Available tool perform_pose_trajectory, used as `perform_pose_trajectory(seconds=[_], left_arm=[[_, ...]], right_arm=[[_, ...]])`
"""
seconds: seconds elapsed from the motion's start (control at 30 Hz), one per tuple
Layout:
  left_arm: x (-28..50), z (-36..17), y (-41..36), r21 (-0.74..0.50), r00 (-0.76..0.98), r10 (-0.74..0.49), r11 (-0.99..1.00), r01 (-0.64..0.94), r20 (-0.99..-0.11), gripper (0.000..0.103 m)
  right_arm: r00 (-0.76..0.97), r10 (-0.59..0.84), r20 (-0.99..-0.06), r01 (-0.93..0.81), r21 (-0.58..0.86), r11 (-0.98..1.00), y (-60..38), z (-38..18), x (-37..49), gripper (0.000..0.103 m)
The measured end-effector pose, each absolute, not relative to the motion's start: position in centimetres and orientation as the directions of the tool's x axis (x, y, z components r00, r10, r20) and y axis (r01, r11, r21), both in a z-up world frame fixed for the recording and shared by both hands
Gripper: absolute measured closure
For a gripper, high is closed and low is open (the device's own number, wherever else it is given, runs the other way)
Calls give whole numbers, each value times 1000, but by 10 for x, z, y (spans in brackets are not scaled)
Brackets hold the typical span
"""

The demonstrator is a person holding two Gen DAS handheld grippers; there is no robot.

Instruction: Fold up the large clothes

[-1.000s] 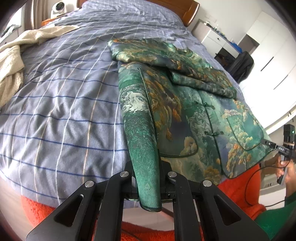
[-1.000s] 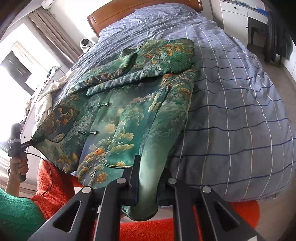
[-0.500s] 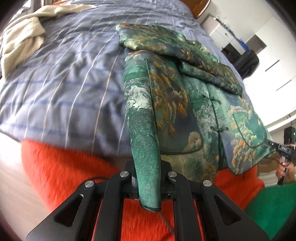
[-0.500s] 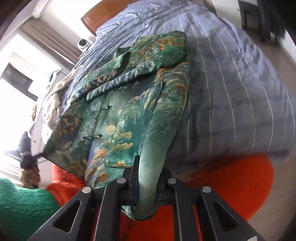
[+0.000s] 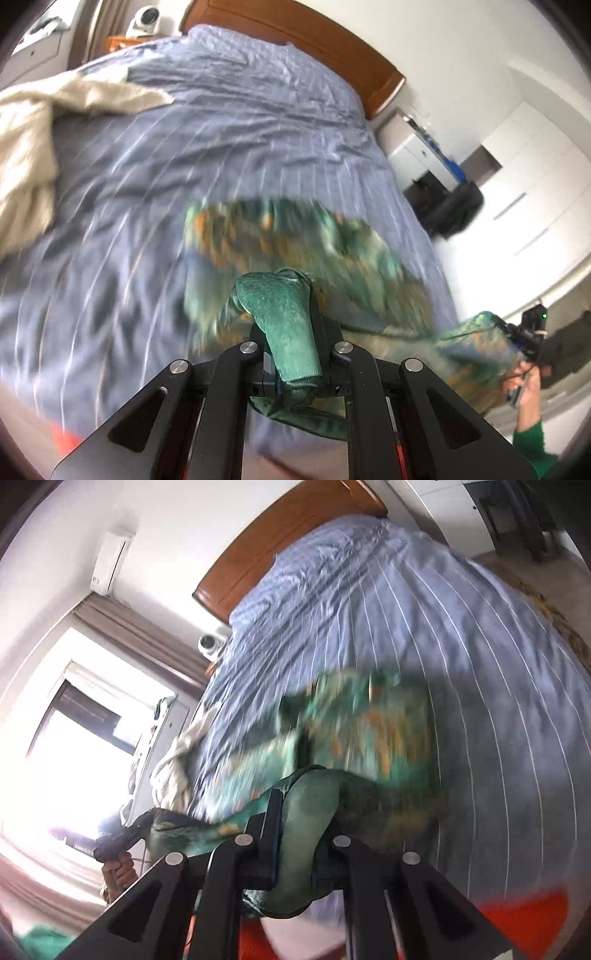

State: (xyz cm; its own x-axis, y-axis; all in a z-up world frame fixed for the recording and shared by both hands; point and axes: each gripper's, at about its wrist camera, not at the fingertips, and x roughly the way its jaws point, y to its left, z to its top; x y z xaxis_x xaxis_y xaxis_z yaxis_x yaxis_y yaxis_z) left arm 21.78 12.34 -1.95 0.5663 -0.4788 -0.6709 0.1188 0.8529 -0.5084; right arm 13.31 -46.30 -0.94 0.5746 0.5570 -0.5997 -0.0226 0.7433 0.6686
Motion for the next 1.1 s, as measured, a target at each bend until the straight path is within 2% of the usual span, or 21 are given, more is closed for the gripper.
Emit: perform_pose_trajectory(seconds=[0.1, 0.2, 0.3, 0.37, 0.4, 0.47, 0.53, 0.67, 0.73, 0.83, 0.93, 1.0, 1.03, 1.07, 1.1], left_arm=[[278, -37, 104, -448, 581, -416, 889, 98, -700, 92], [316, -74, 86, -409, 580, -378, 909, 84, -722, 79], [338, -104, 75, -381, 504, -351, 923, 46, -789, 64], [343, -107, 81, -430, 477, -390, 902, 27, -788, 55], [344, -103, 87, -482, 470, -436, 876, 26, -767, 50], [340, -90, 99, -551, 480, -502, 833, 45, -720, 20], [332, -72, 110, -542, 531, -487, 838, 62, -693, 6], [305, -63, 126, -494, 542, -506, 850, 182, -671, 2], [298, -77, 120, -432, 506, -495, 868, 245, -706, 1], [303, -114, 95, -341, 413, -442, 892, 297, -796, 1], [323, -132, 71, -218, 466, -322, 940, 264, -824, 2], [339, -137, 66, -229, 487, -298, 953, 196, -821, 17], [347, -140, 66, -274, 467, -318, 948, 161, -825, 50], [353, -142, 67, -285, 450, -304, 952, 111, -840, 90], [359, -140, 70, -292, 444, -294, 954, 76, -846, 90]], right_arm=[[598, 514, -615, 16, 651, 759, -466, -33, 204, 91], [600, 487, -635, 79, 653, 753, -470, -72, 249, 88], [565, 496, -660, 196, 691, 696, -475, -127, 277, 83], [561, 545, -623, 289, 764, 576, -483, -157, 281, 56], [593, 566, -572, 318, 813, 489, -489, -167, 280, 51], [636, 593, -494, 317, 868, 382, -498, -169, 281, 33], [667, 599, -442, 276, 894, 352, -507, -157, 282, 22], [672, 510, -537, 222, 803, 553, -515, -119, 281, 21], [612, 456, -646, 163, 667, 727, -501, -105, 281, 20], [532, 389, -752, 43, 483, 875, -462, -107, 286, 21], [499, 282, -819, 4, 328, 945, -433, -122, 298, 21], [482, 232, -845, 11, 271, 963, -416, -136, 310, 23], [471, 184, -863, 16, 217, 976, -405, -141, 315, 51], [469, 133, -873, 23, 162, 986, -401, -140, 315, 88], [482, 87, -872, 26, 113, 993, -396, -134, 313, 89]])
